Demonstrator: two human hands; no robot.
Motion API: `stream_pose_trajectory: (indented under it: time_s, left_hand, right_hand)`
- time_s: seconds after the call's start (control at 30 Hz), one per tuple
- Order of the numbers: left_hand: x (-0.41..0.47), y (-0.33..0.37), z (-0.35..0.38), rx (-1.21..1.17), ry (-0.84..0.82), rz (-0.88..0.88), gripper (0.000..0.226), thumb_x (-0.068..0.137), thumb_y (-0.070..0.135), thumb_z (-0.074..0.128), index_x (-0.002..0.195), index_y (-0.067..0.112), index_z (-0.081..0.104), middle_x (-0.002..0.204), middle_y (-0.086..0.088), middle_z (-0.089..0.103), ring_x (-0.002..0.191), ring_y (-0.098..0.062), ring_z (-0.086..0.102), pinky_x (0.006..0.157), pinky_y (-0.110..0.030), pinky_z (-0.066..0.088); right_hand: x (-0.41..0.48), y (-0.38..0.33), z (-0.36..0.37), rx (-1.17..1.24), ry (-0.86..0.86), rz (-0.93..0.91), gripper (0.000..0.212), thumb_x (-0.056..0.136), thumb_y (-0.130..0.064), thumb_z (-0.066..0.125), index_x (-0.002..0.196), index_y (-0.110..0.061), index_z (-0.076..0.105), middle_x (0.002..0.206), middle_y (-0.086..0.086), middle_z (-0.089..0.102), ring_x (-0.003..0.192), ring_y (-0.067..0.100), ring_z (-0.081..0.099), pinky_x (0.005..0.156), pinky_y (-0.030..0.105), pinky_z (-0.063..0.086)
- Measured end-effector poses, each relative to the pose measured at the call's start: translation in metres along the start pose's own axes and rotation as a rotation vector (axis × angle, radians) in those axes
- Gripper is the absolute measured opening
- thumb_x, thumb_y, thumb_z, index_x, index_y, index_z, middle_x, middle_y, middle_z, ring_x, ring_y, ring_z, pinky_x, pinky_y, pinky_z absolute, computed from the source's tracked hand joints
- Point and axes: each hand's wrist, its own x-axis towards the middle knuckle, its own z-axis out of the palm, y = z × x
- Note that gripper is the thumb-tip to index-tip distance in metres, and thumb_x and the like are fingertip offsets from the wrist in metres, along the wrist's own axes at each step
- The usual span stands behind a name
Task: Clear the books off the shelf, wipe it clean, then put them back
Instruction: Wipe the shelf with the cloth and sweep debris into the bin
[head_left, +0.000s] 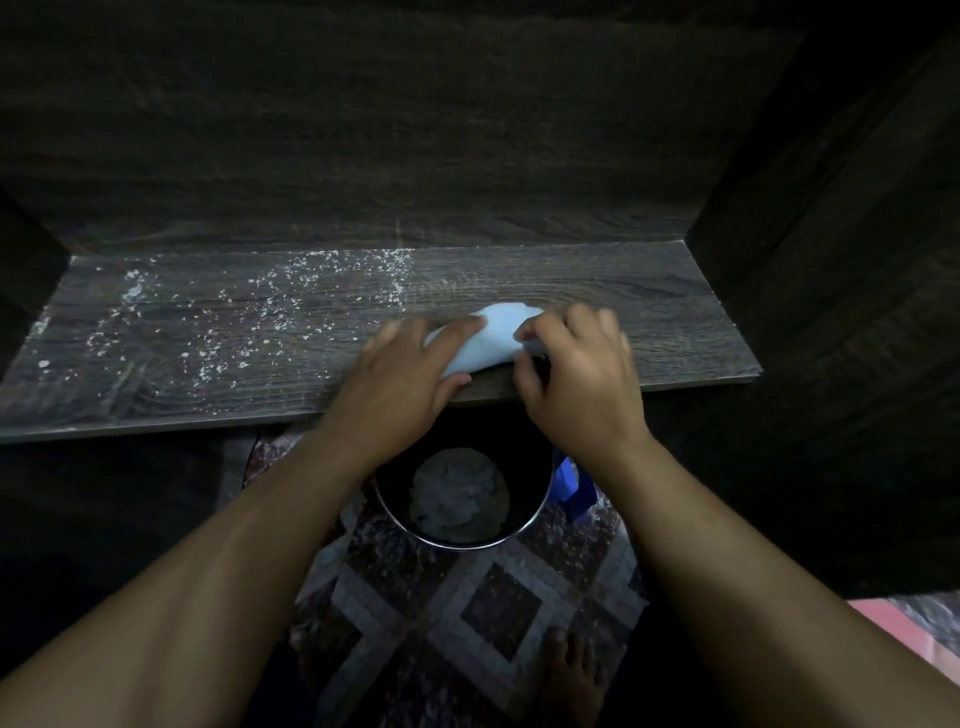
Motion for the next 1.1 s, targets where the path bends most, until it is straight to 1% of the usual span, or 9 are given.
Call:
stream_pose_trajectory:
  time_s: [0.07, 0.13, 0.3, 0.47, 0.63, 0.73, 0.83, 0.93, 1.1]
  left_hand:
    - [-0.002, -0.001, -0.003, -0.024, 0.032, -0.024, 0.053, 0.092, 0.048, 0.038, 0.142, 0.031, 0.037, 0.110, -0.011, 0.055, 0.099, -0.034, 0.052, 0.087, -0.045, 0.044]
    - [-0.004, -0.001, -0.010, -0.053, 0.052, -0.066, 0.050, 0.095, 0.040, 0.048, 0.142, 0.028, 0.040, 0.109, -0.013, 0.054, 0.099, -0.035, 0.053, 0.086, -0.043, 0.042]
    - [-0.012, -0.005, -0.034, -0.079, 0.102, -0.114, 0.052, 0.095, 0.033, 0.054, 0.144, 0.028, 0.038, 0.116, -0.016, 0.052, 0.102, -0.040, 0.055, 0.085, -0.044, 0.044]
    - [-0.020, -0.014, -0.044, -0.131, 0.120, -0.114, 0.052, 0.095, 0.032, 0.055, 0.144, 0.031, 0.037, 0.116, -0.015, 0.049, 0.104, -0.038, 0.052, 0.086, -0.044, 0.043]
    - [-0.024, -0.022, -0.048, -0.161, 0.165, -0.134, 0.052, 0.094, 0.031, 0.056, 0.143, 0.034, 0.037, 0.116, -0.013, 0.047, 0.107, -0.033, 0.050, 0.088, -0.041, 0.042]
    - [-0.027, -0.026, -0.049, -0.156, 0.204, -0.138, 0.052, 0.094, 0.029, 0.057, 0.143, 0.031, 0.039, 0.113, -0.013, 0.047, 0.104, -0.032, 0.049, 0.086, -0.039, 0.041]
    - [-0.030, -0.030, -0.048, -0.152, 0.246, -0.118, 0.052, 0.093, 0.026, 0.059, 0.143, 0.026, 0.042, 0.107, -0.011, 0.046, 0.098, -0.028, 0.049, 0.081, -0.032, 0.037]
    - [-0.034, -0.037, -0.046, -0.124, 0.284, -0.106, 0.052, 0.093, 0.024, 0.060, 0.142, 0.023, 0.044, 0.103, -0.012, 0.047, 0.093, -0.028, 0.050, 0.078, -0.028, 0.033]
    - [-0.038, -0.041, -0.046, -0.122, 0.292, -0.121, 0.052, 0.094, 0.026, 0.057, 0.143, 0.025, 0.042, 0.104, -0.013, 0.048, 0.094, -0.026, 0.049, 0.077, -0.025, 0.032]
  right_hand:
    - [-0.006, -0.004, -0.002, -0.002, -0.038, -0.029, 0.016, 0.078, -0.023, 0.062, 0.088, -0.011, 0.065, 0.085, 0.010, 0.057, 0.081, 0.033, 0.052, 0.067, 0.039, 0.045]
    - [-0.012, -0.007, -0.005, -0.007, -0.109, -0.046, 0.016, 0.077, -0.026, 0.060, 0.085, -0.013, 0.063, 0.083, 0.007, 0.057, 0.079, 0.032, 0.053, 0.067, 0.037, 0.044]
    - [-0.031, -0.021, -0.005, 0.003, -0.323, -0.122, 0.016, 0.076, -0.030, 0.058, 0.080, -0.016, 0.064, 0.076, 0.004, 0.061, 0.074, 0.030, 0.059, 0.064, 0.035, 0.047]
    - [-0.054, -0.035, 0.008, -0.019, -0.532, -0.195, 0.028, 0.078, -0.036, 0.053, 0.086, -0.014, 0.069, 0.082, 0.008, 0.064, 0.079, 0.033, 0.061, 0.066, 0.039, 0.048]
    - [-0.077, -0.036, 0.028, -0.160, -0.875, -0.259, 0.053, 0.086, -0.053, 0.055, 0.126, -0.019, 0.058, 0.124, 0.007, 0.057, 0.114, 0.027, 0.052, 0.092, 0.037, 0.041]
    - [-0.088, -0.032, 0.045, -0.220, -0.982, -0.313, 0.062, 0.084, -0.059, 0.057, 0.132, -0.020, 0.053, 0.131, 0.006, 0.052, 0.119, 0.027, 0.049, 0.095, 0.036, 0.042]
    - [-0.095, -0.029, 0.057, -0.258, -1.065, -0.339, 0.058, 0.085, -0.048, 0.062, 0.132, -0.017, 0.050, 0.130, 0.008, 0.050, 0.120, 0.028, 0.048, 0.092, 0.036, 0.043]
    - [-0.100, -0.032, 0.066, -0.290, -1.068, -0.367, 0.048, 0.087, -0.035, 0.063, 0.128, -0.013, 0.051, 0.125, 0.009, 0.052, 0.117, 0.028, 0.050, 0.086, 0.036, 0.044]
    - [-0.108, -0.035, 0.077, -0.337, -1.013, -0.458, 0.032, 0.093, -0.009, 0.045, 0.125, -0.008, 0.052, 0.123, 0.013, 0.056, 0.114, 0.030, 0.052, 0.080, 0.037, 0.040]
